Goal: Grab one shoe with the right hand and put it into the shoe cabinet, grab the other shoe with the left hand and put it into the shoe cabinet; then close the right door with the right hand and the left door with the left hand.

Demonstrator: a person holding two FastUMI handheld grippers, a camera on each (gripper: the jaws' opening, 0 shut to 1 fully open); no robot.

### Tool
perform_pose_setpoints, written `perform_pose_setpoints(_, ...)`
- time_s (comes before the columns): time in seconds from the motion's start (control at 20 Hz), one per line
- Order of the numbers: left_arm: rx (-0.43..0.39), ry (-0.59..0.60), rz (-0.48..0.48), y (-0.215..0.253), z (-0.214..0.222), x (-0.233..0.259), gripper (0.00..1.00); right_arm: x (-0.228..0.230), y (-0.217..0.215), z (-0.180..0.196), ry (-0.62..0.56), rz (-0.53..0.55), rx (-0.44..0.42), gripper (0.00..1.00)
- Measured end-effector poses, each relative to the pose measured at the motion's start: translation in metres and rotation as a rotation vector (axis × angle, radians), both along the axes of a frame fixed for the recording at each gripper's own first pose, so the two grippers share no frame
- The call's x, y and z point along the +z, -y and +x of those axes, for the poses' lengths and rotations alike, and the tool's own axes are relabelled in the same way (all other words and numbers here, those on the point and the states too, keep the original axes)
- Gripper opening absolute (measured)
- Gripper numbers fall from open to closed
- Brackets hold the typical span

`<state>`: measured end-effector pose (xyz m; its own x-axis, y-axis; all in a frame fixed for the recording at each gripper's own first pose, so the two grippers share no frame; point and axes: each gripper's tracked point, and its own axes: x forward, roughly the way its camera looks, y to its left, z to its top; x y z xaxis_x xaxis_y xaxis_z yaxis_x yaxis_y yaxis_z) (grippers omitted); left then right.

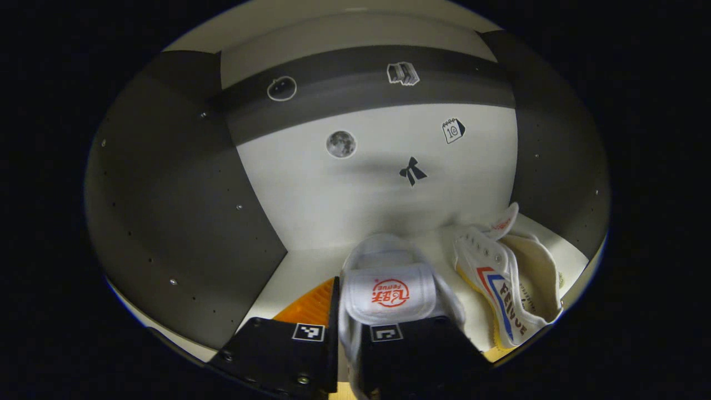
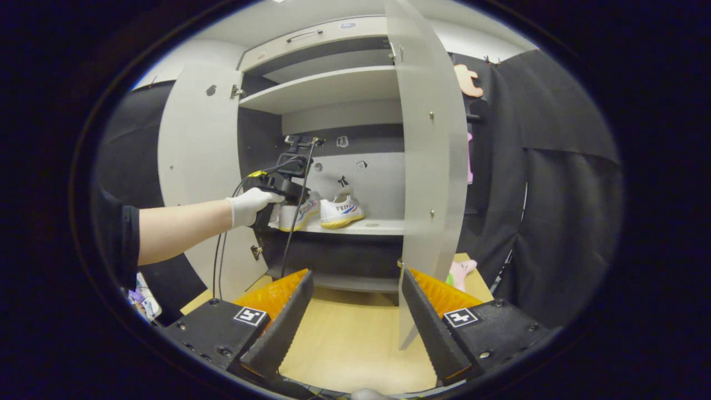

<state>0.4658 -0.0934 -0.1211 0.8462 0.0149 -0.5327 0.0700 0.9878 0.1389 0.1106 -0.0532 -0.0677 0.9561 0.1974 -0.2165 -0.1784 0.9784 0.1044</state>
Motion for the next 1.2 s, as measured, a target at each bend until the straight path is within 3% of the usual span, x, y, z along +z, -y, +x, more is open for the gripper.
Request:
perform_pose_setpoints(0.05,0.005,0.019,0.011,-0.005,-0.002,0.006,0.18,0.0,-0.001,0.001,0.002,-0.001,0.002,1.0)
perform_pose_setpoints(0.1,0.001,0.061,0.008,-0.008,0.004,0.009,0.14,0.0,0.0,0.001,0.0,-0.006,0.002,1.0)
perform_pose_setpoints(0.25,0.034,0.087,-0.025,-0.022,-0.009,0.02,0.95,0.002,0.0,0.001,0.006,0.009,0.003,1.0)
perform_pose_setpoints(0.65,-0.005,0.243,-0.068,-0.017,-0.058,0.085,0.97,0.018,-0.004,-0.007,0.064,0.006,-0.003,1.0)
perform_pose_setpoints(1.05,-0.085,0.424,-0.063,0.01,-0.154,0.147,0.95,0.036,0.031,-0.016,0.139,-0.001,-0.081,1.0)
perform_pose_setpoints(1.1,-0.09,0.445,-0.052,0.011,-0.164,0.151,1.0,0.037,0.036,-0.016,0.142,0.002,-0.092,1.0)
perform_pose_setpoints(1.2,-0.106,0.47,-0.048,0.017,-0.189,0.156,0.96,0.036,0.047,-0.017,0.144,0.0,-0.115,1.0)
